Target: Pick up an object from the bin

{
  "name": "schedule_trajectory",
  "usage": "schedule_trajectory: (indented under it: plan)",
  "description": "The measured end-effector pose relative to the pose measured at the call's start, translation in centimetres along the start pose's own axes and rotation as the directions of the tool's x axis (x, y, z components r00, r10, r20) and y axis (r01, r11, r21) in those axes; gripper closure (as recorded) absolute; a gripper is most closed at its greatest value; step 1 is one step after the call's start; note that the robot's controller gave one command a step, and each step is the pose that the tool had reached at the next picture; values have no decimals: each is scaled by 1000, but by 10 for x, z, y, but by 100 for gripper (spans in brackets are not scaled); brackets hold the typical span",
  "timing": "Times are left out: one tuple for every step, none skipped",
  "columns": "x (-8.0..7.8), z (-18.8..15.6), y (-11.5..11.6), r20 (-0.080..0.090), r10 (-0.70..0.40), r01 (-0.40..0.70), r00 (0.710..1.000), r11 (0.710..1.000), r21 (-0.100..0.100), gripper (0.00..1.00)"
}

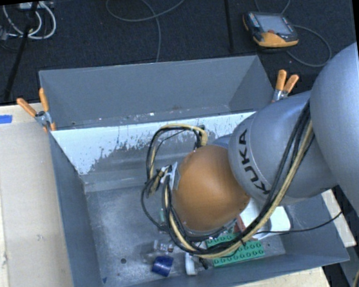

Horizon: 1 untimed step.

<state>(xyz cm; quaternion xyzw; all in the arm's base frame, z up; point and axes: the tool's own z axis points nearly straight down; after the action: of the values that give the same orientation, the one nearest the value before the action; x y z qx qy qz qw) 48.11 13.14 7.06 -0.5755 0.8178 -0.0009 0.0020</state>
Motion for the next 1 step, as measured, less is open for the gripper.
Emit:
schedule_trajectory:
  plan:
    - [-1,0,0,0,3,-3,1000,1000,-2,100]
